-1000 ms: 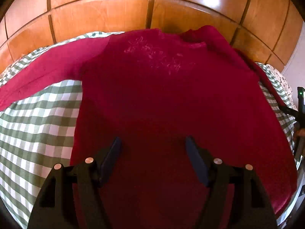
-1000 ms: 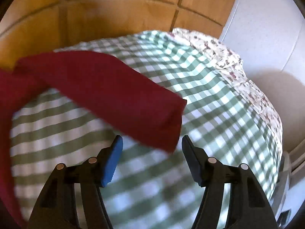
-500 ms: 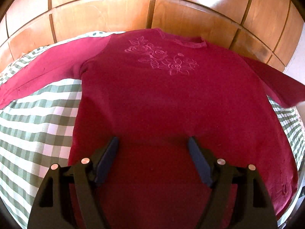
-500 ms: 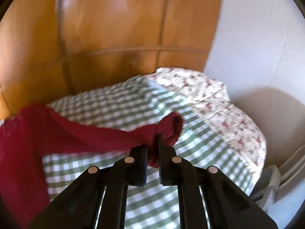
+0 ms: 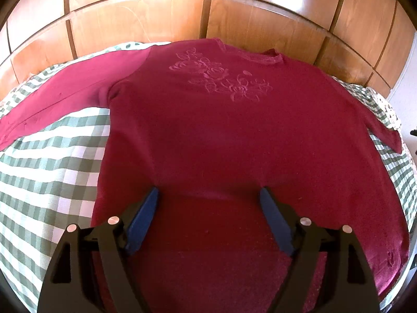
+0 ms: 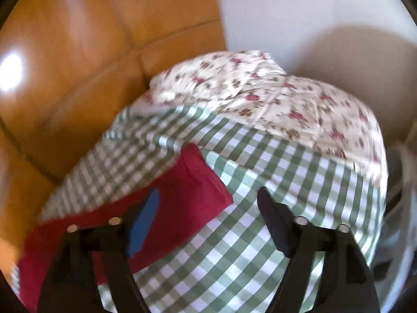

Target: Fold small clothes

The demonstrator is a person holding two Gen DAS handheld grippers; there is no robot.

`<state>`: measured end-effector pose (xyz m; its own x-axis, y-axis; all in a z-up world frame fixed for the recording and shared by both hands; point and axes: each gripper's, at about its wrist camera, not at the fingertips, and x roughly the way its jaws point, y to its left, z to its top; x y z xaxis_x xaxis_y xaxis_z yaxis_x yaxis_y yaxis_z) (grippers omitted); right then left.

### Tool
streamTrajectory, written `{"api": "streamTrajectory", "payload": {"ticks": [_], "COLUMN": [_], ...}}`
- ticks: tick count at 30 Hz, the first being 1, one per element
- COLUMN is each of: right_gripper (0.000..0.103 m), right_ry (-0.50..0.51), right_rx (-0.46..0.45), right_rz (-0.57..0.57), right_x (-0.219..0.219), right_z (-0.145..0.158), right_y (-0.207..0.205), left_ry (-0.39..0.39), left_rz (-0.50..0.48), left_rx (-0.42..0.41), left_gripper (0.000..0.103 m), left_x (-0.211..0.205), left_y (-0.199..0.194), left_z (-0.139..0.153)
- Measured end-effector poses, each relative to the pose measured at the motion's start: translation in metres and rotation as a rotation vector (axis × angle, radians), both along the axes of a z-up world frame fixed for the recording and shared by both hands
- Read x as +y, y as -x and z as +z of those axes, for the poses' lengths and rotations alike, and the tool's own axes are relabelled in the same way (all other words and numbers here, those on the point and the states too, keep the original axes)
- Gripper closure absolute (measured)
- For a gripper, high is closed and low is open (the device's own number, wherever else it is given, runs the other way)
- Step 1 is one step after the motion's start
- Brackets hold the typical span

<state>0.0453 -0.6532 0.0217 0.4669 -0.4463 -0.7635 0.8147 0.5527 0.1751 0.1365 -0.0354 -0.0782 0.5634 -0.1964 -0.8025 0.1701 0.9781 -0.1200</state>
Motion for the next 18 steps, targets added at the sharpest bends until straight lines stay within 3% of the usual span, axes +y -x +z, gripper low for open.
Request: {"api": "streamTrajectory", "payload": {"ticks": [7, 11, 13, 14, 15, 16, 18], "right_gripper": [0.039, 0.042, 0.052, 0.065, 0.091, 0.097, 0.097], "right_ry": [-0.308, -0.385, -0.395, -0.397, -0.393, -0.361, -0.291], "right_rx": [-0.128, -0.208, -0.231, -0.226, -0.191, -0.121, -0.080], "right_rz": [0.129, 0.055, 0.015, 0.013, 0.014, 0.015, 0.039], "right_x": [0.030, 0.019, 0.012, 0.007, 0.005, 0.006, 0.010], "right_z": [-0.059, -0.084, -0.089, -0.090, -0.090, -0.088, -0.073], "right_y": [0.015, 0.001, -0.012, -0.019, -0.028, -0.037, -0.041], "left_ry": [-0.018, -0.027, -0.035, -0.037, -0.037, -0.035, -0.031], "left_rz": [-0.005, -0.006, -0.007, -0.007, -0.007, -0.008, -0.009], "left_rx": [-0.001, -0.003, -0.004, -0.004, -0.003, -0.002, -0.003], "left_gripper": [0.018, 0.017, 0.016, 0.016, 0.016, 0.016, 0.016], "left_x": [-0.004, -0.005, -0.006, -0.006, -0.006, -0.005, -0.004], "left_y": [-0.001, -0.002, -0.002, -0.002, -0.003, -0.003, -0.003], "left_z": [-0.002, -0.002, -0.003, -0.003, -0.003, -0.003, -0.004]}}
